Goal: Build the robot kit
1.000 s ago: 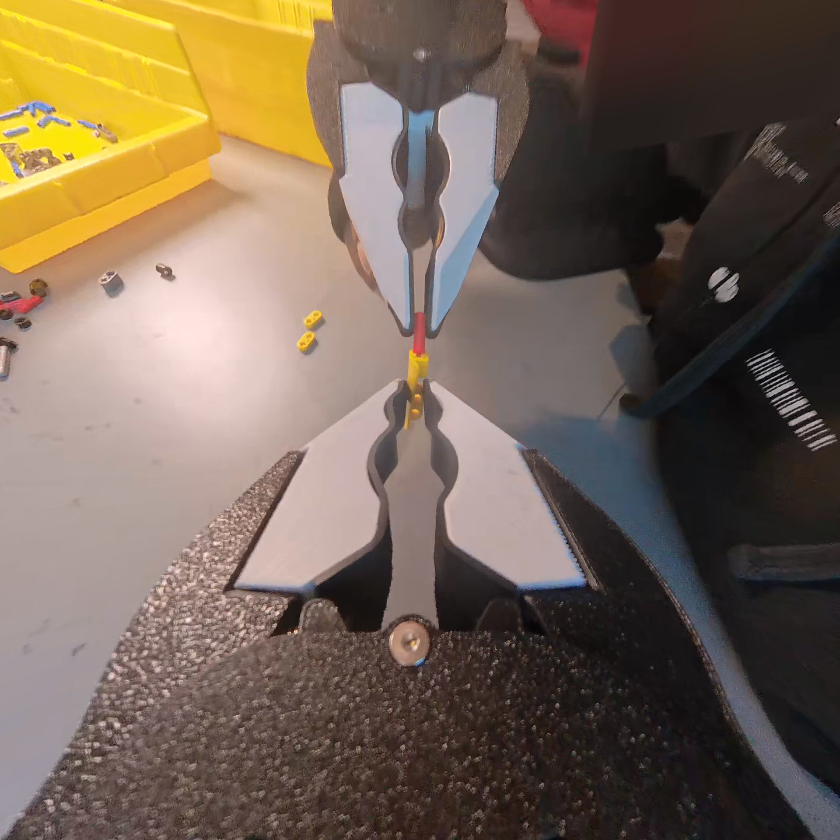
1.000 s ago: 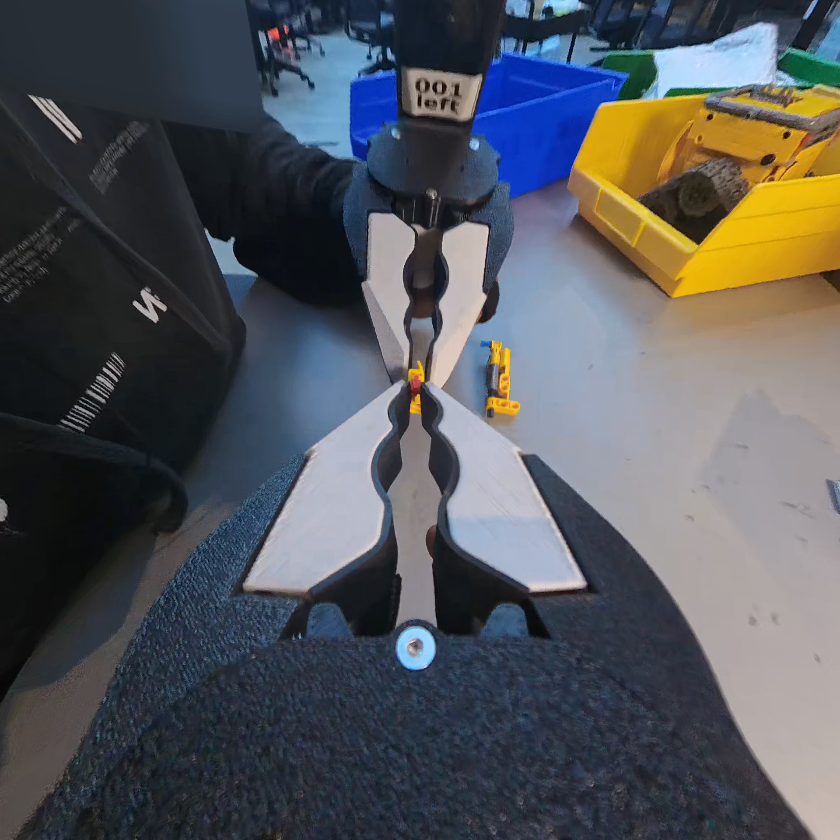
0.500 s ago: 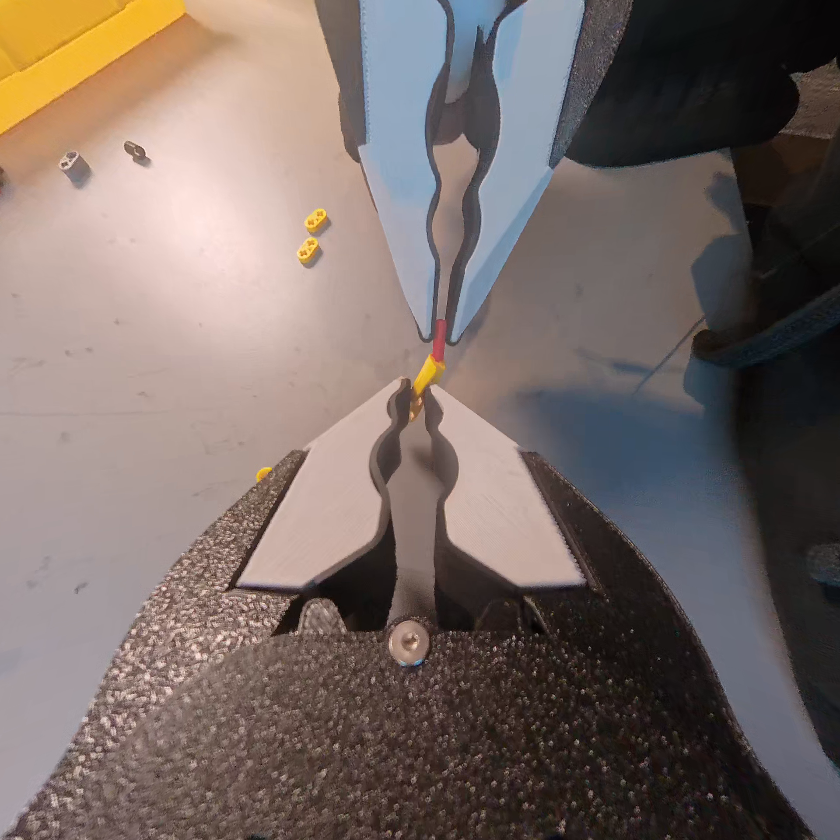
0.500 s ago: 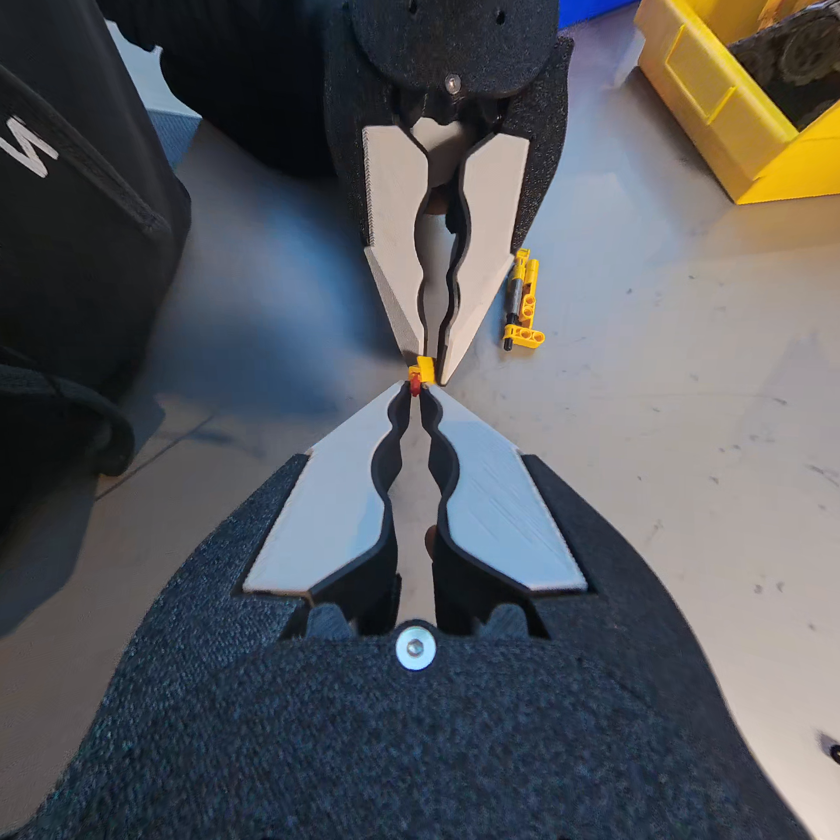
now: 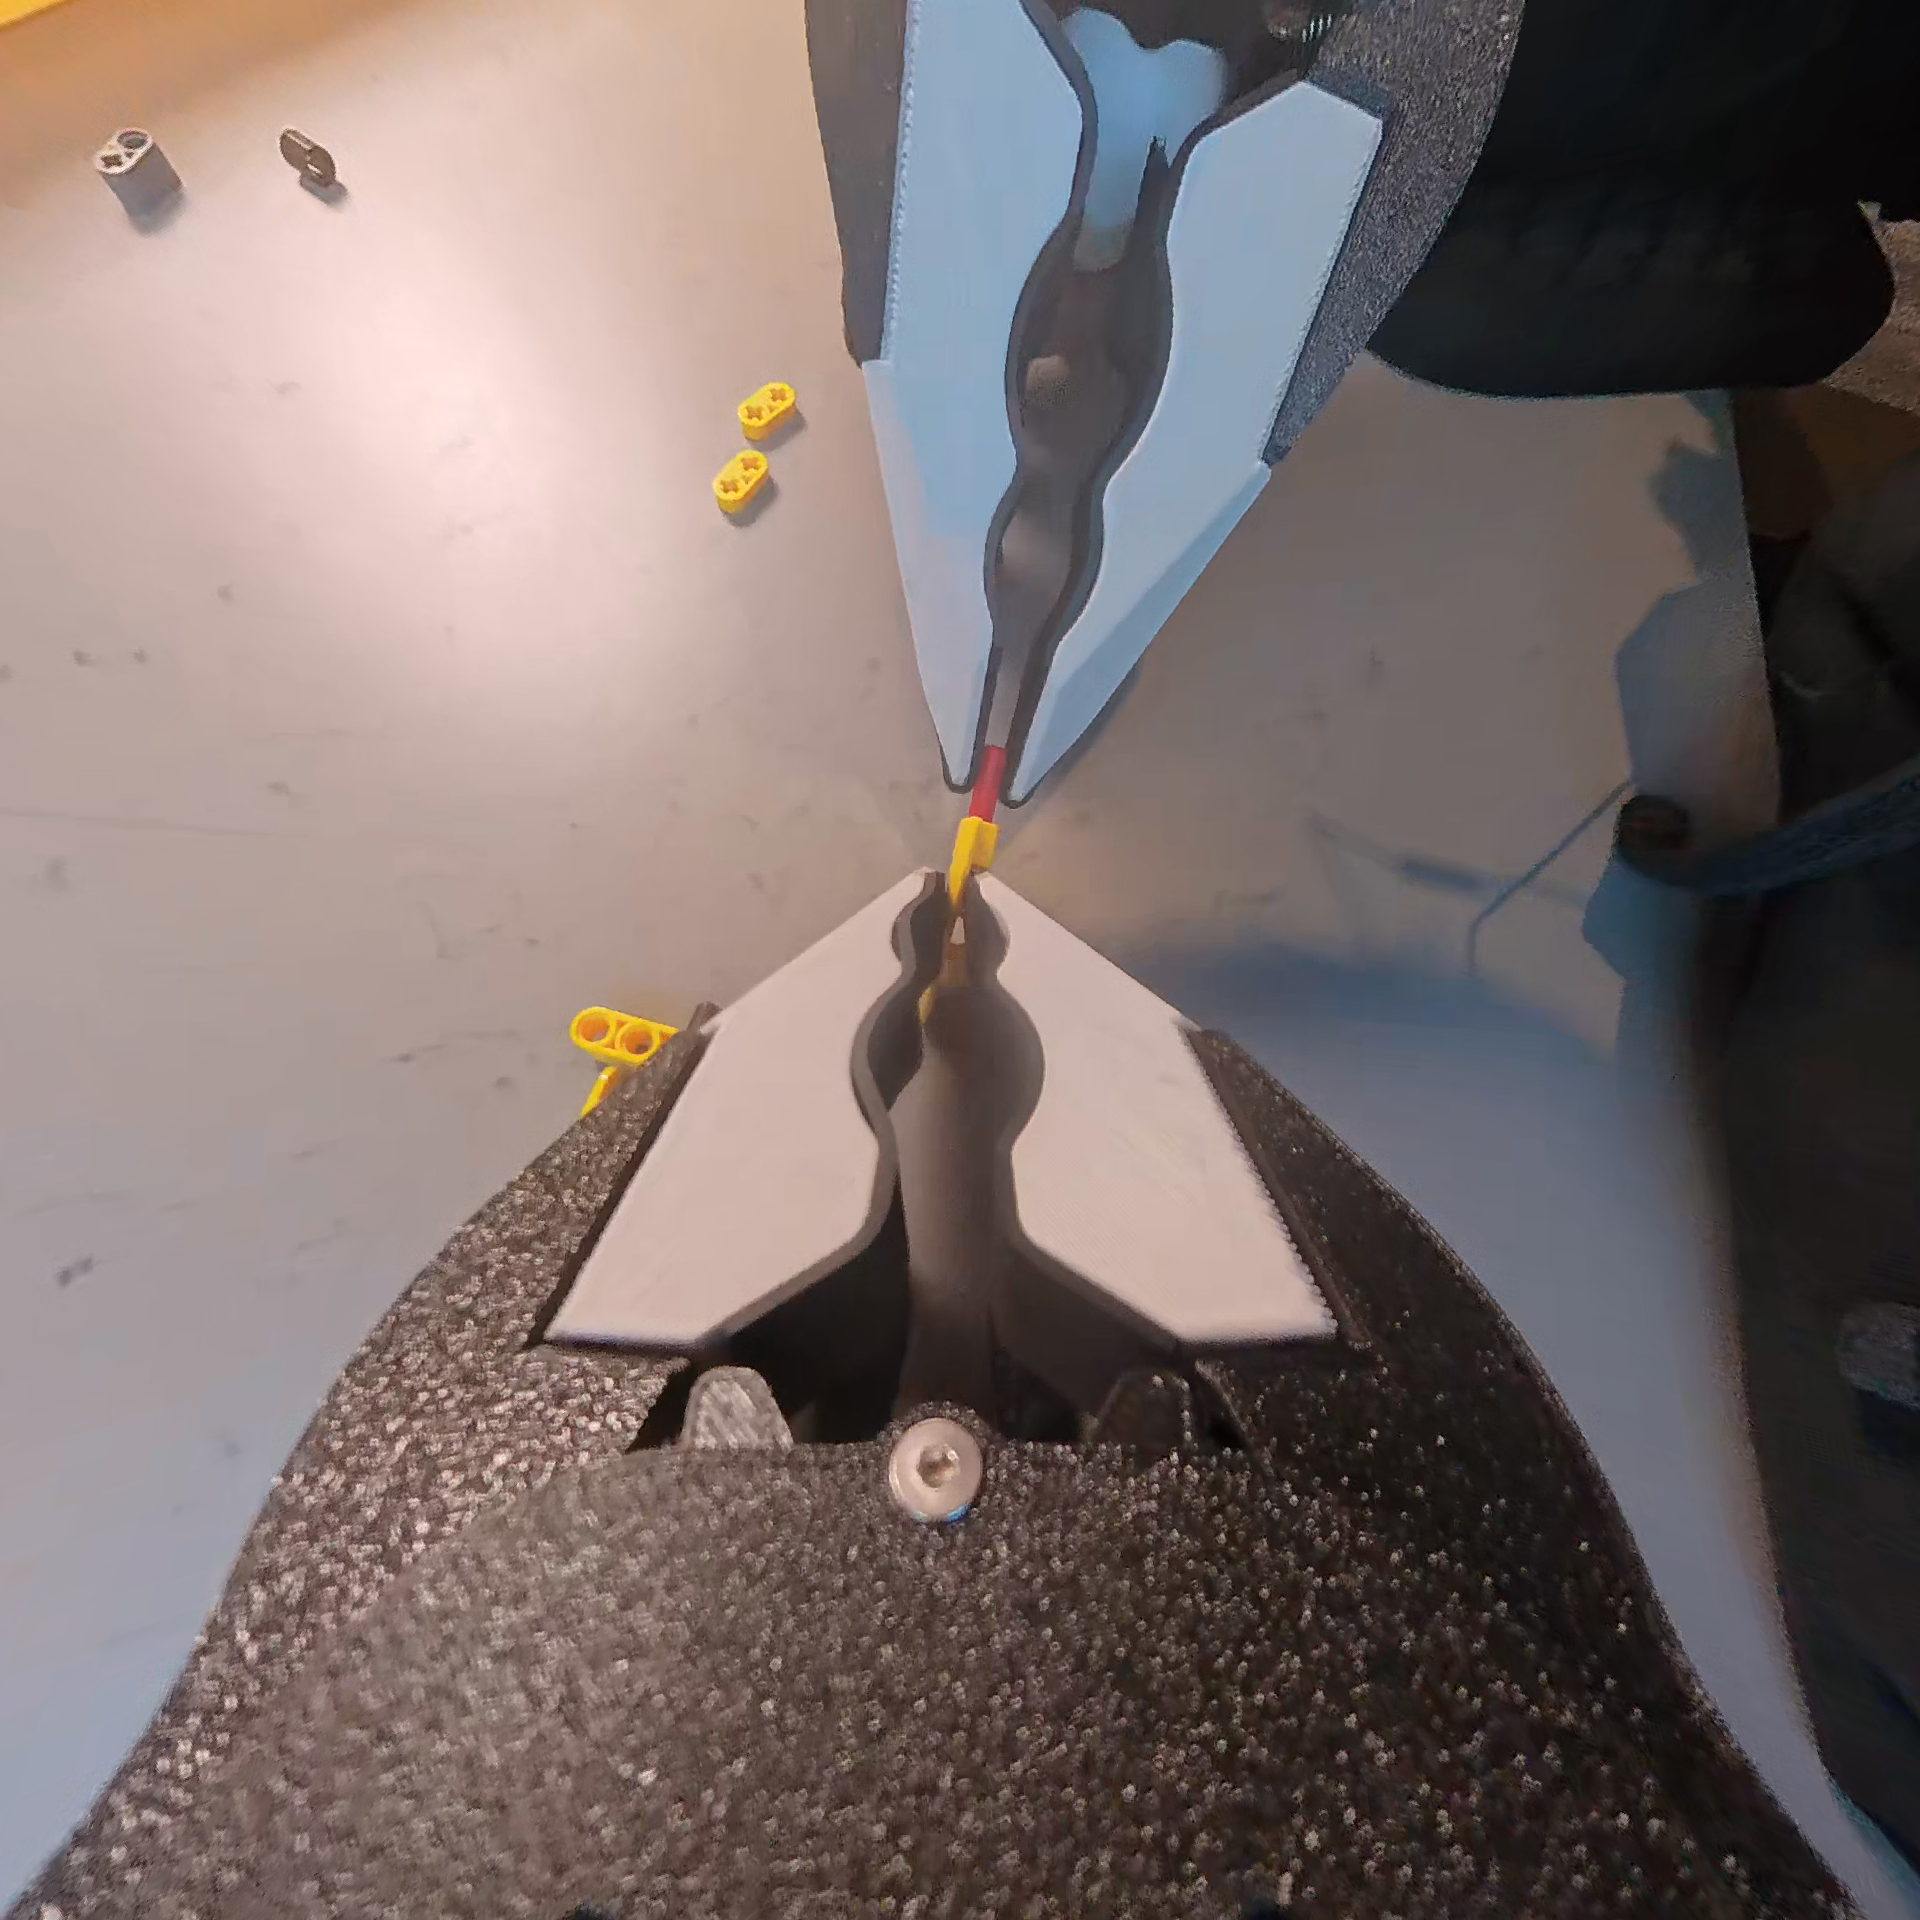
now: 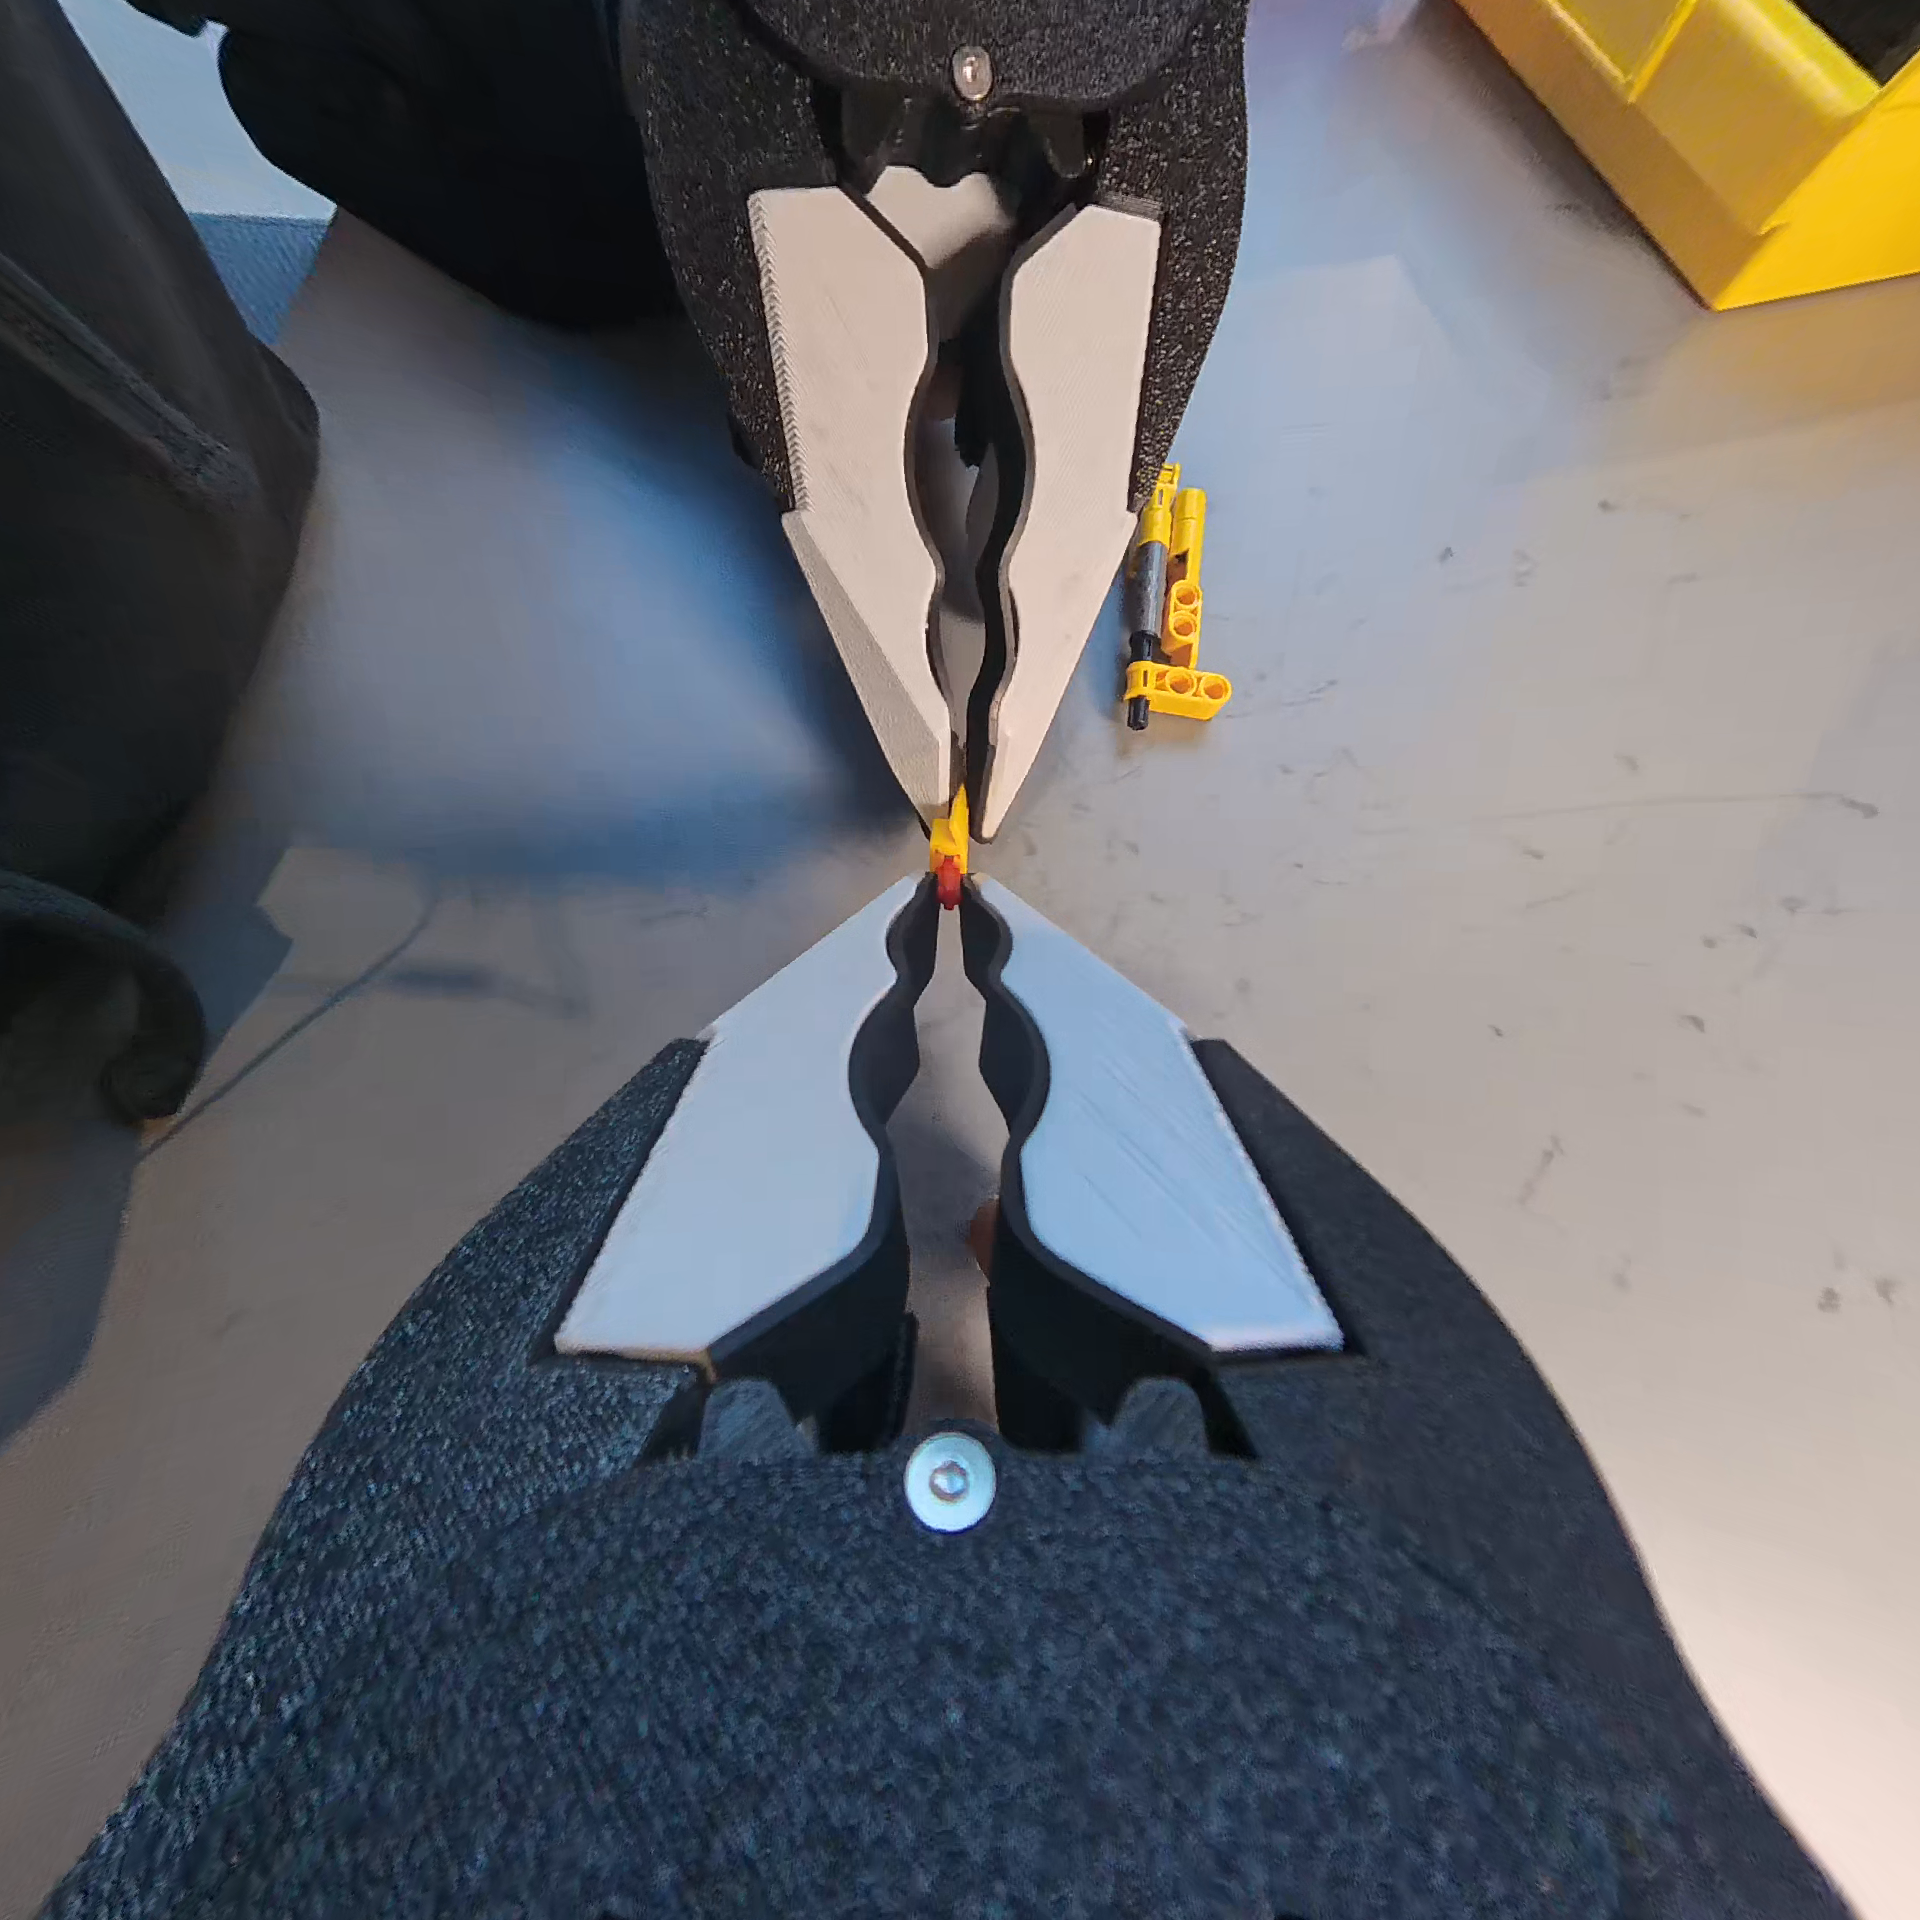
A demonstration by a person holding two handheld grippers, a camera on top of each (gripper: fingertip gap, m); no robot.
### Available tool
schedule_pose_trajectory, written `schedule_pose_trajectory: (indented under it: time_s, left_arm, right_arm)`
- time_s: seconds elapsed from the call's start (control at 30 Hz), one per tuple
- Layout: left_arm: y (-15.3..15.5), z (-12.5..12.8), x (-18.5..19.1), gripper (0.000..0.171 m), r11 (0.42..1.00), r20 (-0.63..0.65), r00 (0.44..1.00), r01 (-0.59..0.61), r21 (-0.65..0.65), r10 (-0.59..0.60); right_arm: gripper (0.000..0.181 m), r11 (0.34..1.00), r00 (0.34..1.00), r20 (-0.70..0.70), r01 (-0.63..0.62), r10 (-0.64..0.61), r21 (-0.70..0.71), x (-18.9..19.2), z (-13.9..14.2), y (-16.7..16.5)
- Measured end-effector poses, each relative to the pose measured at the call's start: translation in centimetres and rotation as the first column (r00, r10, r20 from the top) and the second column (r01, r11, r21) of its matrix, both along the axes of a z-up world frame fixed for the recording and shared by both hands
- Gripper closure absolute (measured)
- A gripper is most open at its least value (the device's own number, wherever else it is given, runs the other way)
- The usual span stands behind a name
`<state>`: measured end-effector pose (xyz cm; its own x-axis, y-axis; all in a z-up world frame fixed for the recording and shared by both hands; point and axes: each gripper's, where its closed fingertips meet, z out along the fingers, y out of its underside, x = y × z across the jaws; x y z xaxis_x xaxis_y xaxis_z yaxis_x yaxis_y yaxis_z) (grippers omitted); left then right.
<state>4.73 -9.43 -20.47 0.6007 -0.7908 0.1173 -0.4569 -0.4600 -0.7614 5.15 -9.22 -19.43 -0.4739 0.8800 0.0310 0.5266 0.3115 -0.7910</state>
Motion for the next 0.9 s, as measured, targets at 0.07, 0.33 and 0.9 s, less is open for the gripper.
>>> schedule_pose_trajectory:
  time_s: [0.07,0.33,0.9]
  left_arm:
    - [-0.1,0.0,0.2,0.171,1.000,0.000,1.000,0.006,-0.002,-0.006]
    - [0.9,4.3,0.1,0.170,0.999,0.276,0.961,-0.038,0.030,0.028]
    - [1.6,10.3,-0.2,0.171,0.995,0.660,0.746,-0.103,-0.018,0.089]
  right_arm:
    - [0.178,1.000,1.000,-0.019,0.009,-0.010,-0.030,-0.3,0.1,-0.1]
    - [0.178,0.969,0.984,-0.161,0.034,-0.075,-0.243,-0.9,4.2,0.8]
    - [0.178,0.754,0.901,-0.350,-0.041,-0.255,-0.655,-1.5,11.0,2.2]
